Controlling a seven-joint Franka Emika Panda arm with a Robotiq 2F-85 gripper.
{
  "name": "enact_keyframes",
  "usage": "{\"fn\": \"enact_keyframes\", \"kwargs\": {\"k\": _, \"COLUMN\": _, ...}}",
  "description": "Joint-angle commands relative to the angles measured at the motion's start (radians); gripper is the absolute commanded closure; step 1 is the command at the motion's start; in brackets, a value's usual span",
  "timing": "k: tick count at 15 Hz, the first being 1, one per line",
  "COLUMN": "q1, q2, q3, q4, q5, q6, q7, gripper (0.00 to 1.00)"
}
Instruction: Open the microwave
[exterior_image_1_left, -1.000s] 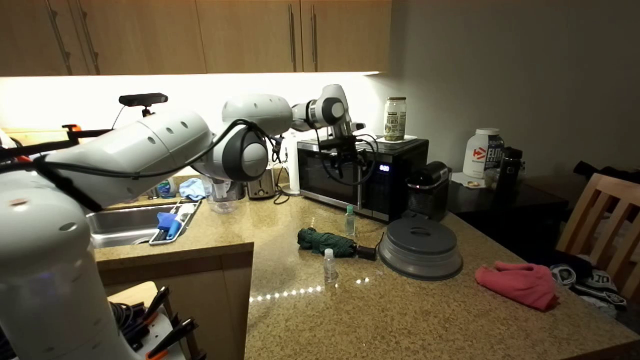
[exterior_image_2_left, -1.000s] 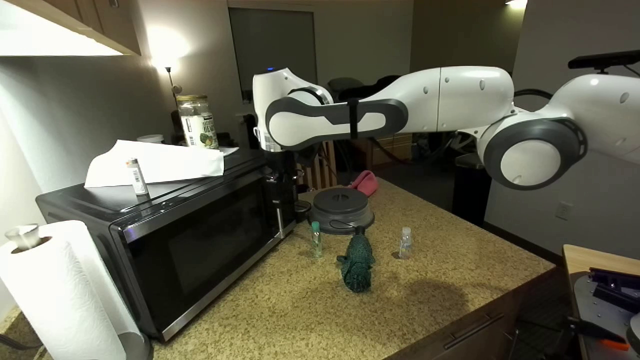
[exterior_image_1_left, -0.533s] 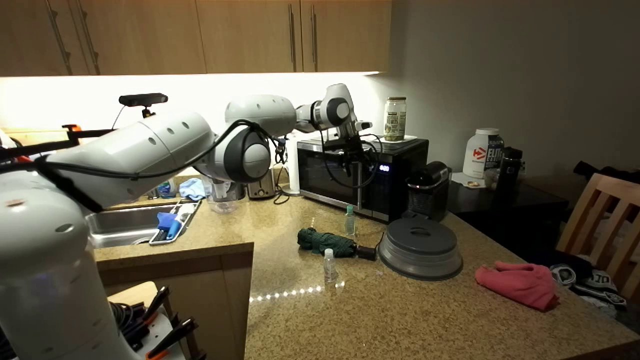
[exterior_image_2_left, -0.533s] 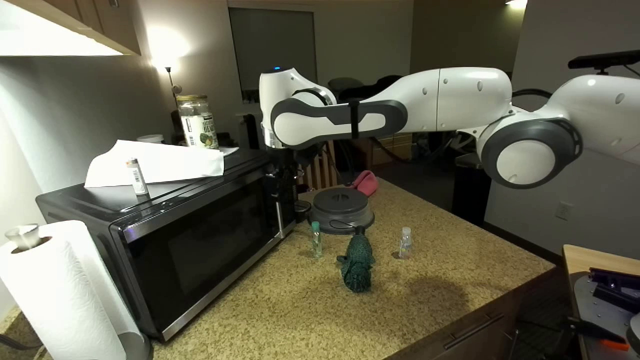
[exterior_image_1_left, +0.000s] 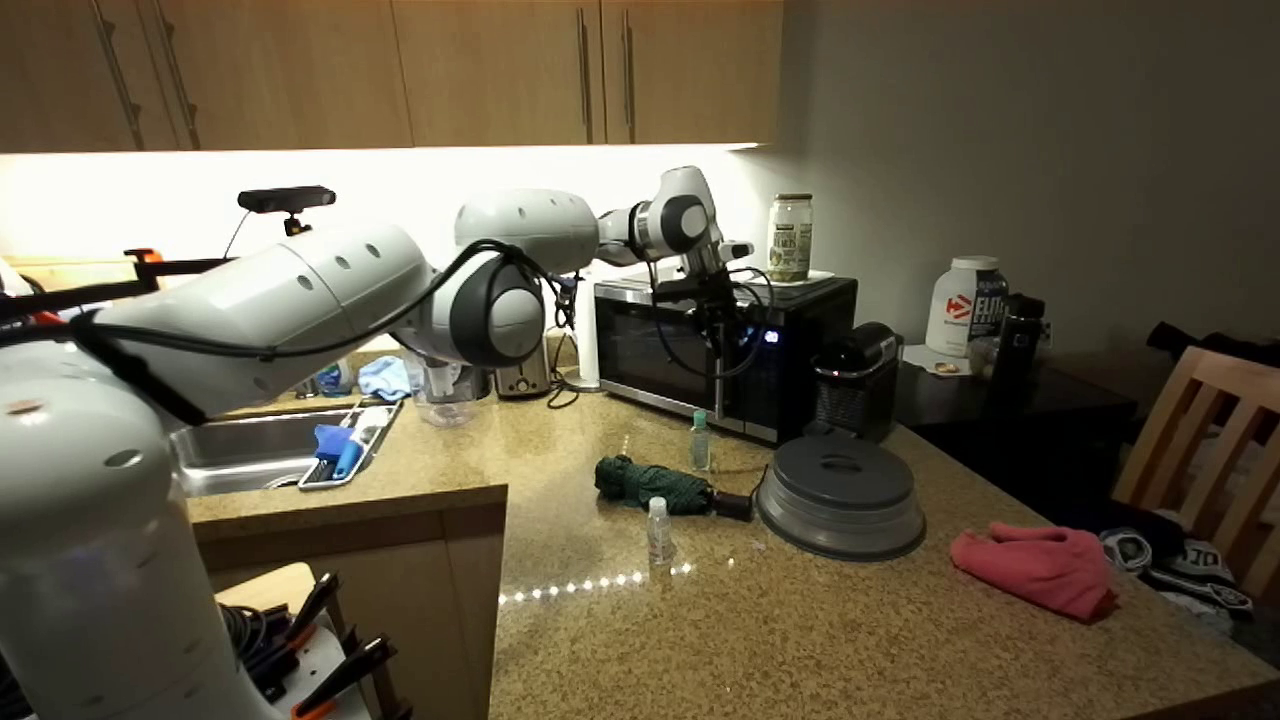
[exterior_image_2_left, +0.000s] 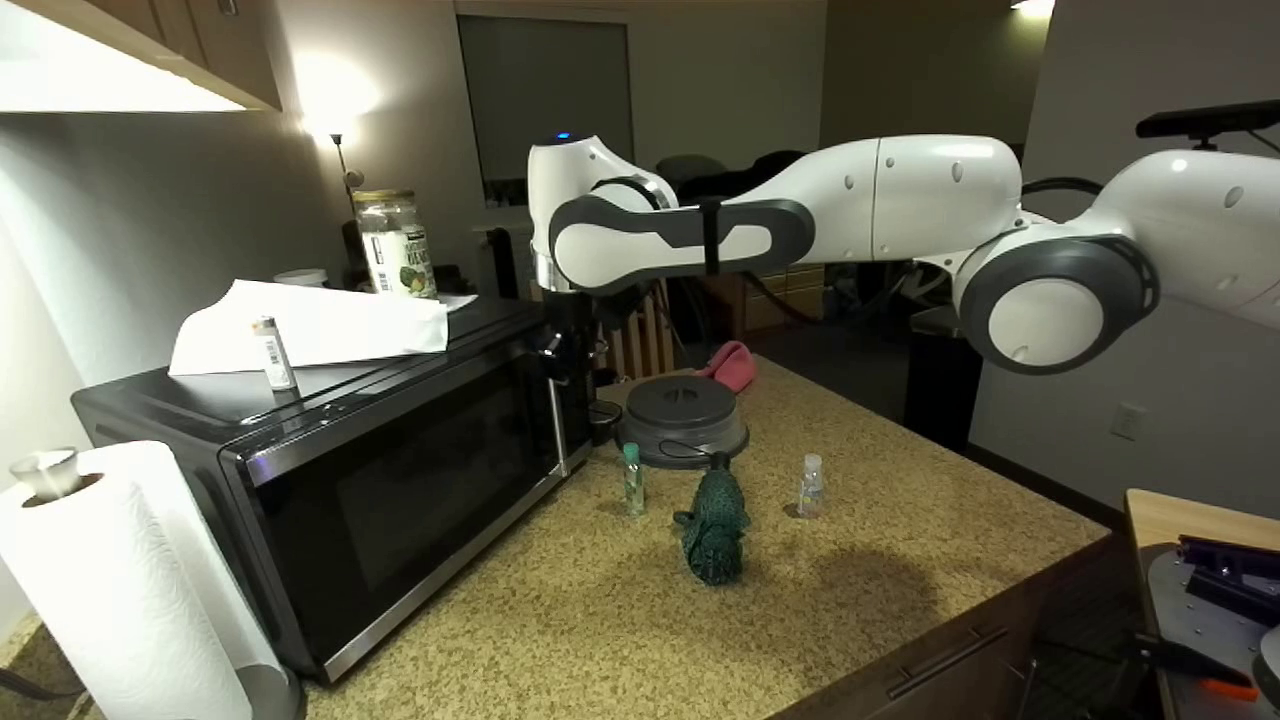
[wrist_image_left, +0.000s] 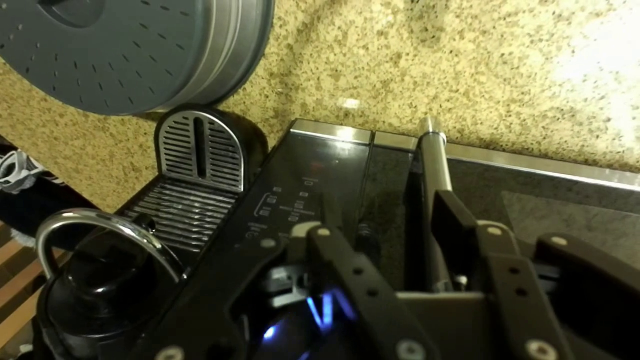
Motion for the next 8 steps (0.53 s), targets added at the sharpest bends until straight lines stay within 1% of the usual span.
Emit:
{"fn": "enact_keyframes", "kwargs": {"k": 1, "q1": 0.009, "q2": -0.02, "q3": -0.01, "q4": -0.035, "q5": 0.005, "q6": -0.014, "q7": -0.042, "gripper": 0.28}}
{"fn": "enact_keyframes", "kwargs": {"k": 2, "q1": 0.01, "q2": -0.02, "q3": -0.009, "q4": -0.035, "q5": 0.005, "q6": -0.017, "q7": -0.047, "gripper": 0.32}}
{"fn": "enact_keyframes", "kwargs": {"k": 3, "q1": 0.008, "q2": -0.022, "q3": -0.004, "q4": -0.035, "q5": 0.01, "q6": -0.033, "q7": -0.059, "gripper": 0.31}}
{"fn": "enact_keyframes", "kwargs": {"k": 4, "q1": 0.008, "q2": -0.026, "q3": -0.005, "q4": -0.037, "q5": 0.01, "q6": -0.061, "q7": -0.071, "gripper": 0.26}}
{"fn": "enact_keyframes", "kwargs": {"k": 8, "q1": 0.004, "q2": -0.023, "q3": 0.002, "q4": -0.031, "q5": 0.014, "q6": -0.096, "q7": -0.109, "gripper": 0.02}}
